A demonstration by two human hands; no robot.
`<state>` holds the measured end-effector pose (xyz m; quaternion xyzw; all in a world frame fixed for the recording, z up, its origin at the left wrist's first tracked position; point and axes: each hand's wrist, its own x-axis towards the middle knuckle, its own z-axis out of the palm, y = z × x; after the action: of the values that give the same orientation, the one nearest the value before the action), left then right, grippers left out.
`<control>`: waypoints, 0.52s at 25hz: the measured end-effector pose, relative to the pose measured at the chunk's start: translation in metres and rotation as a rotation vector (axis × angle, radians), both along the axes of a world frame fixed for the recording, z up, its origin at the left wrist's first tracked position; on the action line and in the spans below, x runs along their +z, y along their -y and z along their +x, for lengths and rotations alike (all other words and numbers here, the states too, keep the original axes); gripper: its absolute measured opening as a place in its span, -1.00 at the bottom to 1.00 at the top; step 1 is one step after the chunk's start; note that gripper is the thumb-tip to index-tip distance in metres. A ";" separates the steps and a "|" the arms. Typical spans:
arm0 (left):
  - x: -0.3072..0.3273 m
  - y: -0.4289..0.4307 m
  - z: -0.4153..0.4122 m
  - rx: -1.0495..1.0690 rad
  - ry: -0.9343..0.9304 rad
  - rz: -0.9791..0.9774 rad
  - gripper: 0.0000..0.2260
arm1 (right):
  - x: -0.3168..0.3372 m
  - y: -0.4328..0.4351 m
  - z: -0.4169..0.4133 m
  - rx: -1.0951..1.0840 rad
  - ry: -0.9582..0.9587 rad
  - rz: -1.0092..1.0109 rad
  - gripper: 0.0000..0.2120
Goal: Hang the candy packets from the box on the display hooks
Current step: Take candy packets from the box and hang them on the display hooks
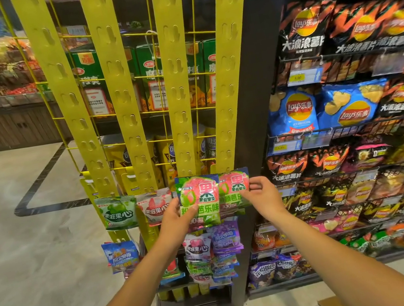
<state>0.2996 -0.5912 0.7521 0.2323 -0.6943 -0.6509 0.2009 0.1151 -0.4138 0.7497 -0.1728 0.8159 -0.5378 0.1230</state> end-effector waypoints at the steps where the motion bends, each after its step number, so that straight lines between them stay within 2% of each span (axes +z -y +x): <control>1: 0.001 -0.002 -0.002 -0.011 -0.002 -0.004 -0.65 | 0.004 -0.004 0.001 -0.001 -0.002 -0.013 -0.55; 3: 0.006 -0.009 -0.005 -0.031 -0.002 0.003 -0.74 | 0.012 -0.012 0.006 -0.006 -0.030 -0.036 -0.57; 7: 0.015 -0.026 -0.019 -0.072 -0.010 0.033 -0.80 | 0.023 -0.021 0.014 0.041 -0.028 -0.091 -0.87; 9: 0.022 -0.034 -0.026 -0.070 -0.018 0.063 -0.84 | 0.024 -0.022 0.017 0.101 -0.013 -0.102 -0.87; 13: 0.029 -0.041 -0.043 -0.063 -0.002 0.098 -0.81 | 0.032 -0.019 0.022 0.146 0.037 -0.142 -0.75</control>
<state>0.2563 -0.5498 0.7810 0.2193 -0.6686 -0.6901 0.1692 0.1368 -0.3943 0.7818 -0.2302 0.7587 -0.5868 0.1644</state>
